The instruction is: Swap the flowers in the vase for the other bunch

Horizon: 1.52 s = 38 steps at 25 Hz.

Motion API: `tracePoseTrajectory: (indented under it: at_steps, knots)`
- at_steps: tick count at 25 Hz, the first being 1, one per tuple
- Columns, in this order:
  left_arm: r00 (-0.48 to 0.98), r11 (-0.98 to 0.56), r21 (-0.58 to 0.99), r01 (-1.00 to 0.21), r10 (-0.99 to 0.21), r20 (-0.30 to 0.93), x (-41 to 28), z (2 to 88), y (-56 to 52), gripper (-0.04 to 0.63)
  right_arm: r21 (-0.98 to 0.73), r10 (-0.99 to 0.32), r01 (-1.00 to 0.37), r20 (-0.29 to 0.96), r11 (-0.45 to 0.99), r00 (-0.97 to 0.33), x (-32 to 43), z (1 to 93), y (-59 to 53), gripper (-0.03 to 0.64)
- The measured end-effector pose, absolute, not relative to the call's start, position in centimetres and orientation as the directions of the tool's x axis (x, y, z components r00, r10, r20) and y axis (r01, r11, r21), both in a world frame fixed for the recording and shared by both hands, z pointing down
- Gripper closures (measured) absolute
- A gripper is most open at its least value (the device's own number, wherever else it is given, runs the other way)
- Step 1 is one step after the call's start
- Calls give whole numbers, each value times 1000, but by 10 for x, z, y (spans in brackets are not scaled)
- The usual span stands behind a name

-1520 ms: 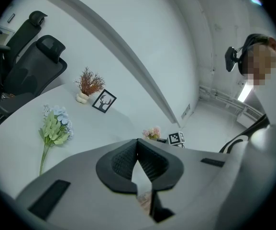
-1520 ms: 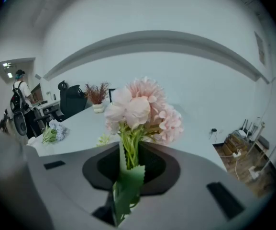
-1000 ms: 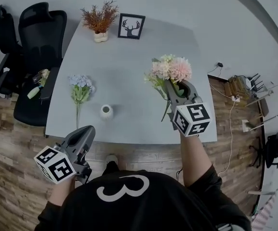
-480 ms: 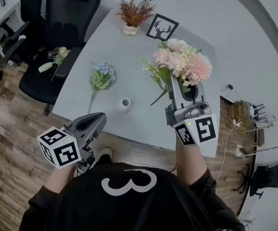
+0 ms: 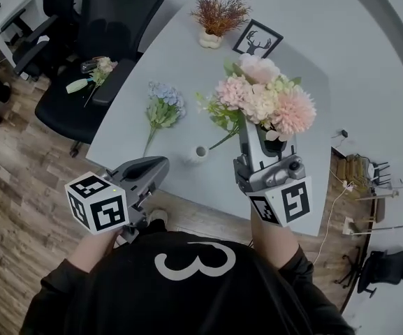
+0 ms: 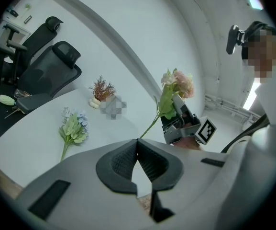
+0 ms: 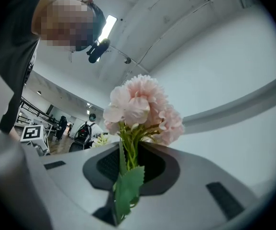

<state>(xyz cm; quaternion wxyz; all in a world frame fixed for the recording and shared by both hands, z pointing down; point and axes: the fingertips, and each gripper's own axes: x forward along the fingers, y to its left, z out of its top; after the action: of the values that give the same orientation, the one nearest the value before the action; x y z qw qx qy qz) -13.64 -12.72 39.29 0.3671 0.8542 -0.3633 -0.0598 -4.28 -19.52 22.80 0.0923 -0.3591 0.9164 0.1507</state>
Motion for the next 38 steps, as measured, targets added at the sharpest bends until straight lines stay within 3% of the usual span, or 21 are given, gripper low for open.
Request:
tracePoseTrajectory:
  at_steps: [16, 33, 38]
  knots:
    - [731, -444, 652, -615, -630, 261, -142, 420, -143, 584, 104, -657, -679, -183, 727, -731, -55, 324, -213, 545]
    - [726, -435, 645, -629, -625, 286, -129, 423, -157, 584, 32, -639, -644, -104, 764, -762, -58, 372, -215, 545]
    - [708, -427, 636, -643, -649, 279, -130, 415, -155, 584, 15, -619, -619, -19, 785, -785, -60, 389, -213, 535]
